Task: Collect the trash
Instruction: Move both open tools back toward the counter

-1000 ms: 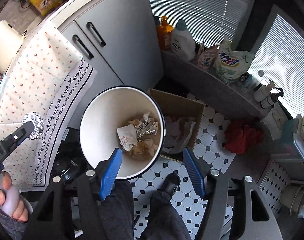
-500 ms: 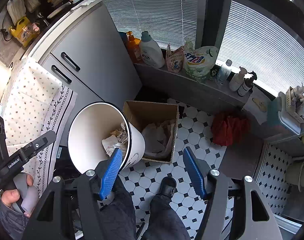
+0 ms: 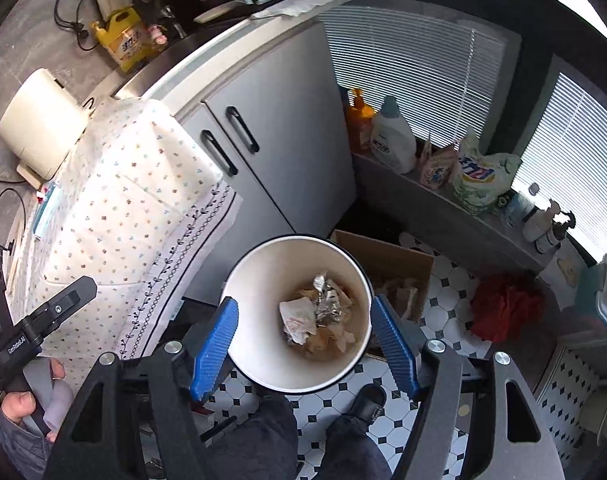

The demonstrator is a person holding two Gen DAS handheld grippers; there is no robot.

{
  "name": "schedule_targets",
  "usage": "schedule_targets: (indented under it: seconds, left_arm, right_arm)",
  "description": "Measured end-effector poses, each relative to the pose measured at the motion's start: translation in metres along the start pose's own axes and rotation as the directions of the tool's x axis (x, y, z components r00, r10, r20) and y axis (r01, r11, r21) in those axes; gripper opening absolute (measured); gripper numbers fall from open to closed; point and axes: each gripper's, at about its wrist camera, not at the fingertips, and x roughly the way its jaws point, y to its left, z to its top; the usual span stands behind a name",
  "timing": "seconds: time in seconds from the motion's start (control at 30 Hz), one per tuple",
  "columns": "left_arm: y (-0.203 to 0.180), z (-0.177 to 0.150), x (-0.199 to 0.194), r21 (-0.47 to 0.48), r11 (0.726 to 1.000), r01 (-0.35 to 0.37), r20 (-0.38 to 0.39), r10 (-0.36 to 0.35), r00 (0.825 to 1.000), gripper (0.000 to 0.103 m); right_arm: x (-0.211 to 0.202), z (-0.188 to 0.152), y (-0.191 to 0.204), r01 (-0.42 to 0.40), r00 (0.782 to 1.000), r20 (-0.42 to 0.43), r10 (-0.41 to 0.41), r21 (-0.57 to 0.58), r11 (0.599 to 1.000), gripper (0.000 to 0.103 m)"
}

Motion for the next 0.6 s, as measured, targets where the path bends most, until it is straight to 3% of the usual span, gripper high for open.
schedule_targets:
  seconds: [0.3, 0.6]
  left_arm:
    - [0.066, 0.032, -0.07, -0.072, 0.995, -0.069, 0.142, 0.079, 0.987, 0.097]
    - [0.129, 0.056, -0.113, -0.128, 0.986, -0.106, 0.231, 0.133, 0.964, 0.097]
  right_arm:
    - [-0.001, 0.031, 0.092, -0.076, 0.996, 0.039, 0.08, -0.107, 0.991, 0.075]
    - [0.004, 0.052, 0.176, -0.118, 0.989, 0.063, 0.132, -0.189, 0.975, 0.079]
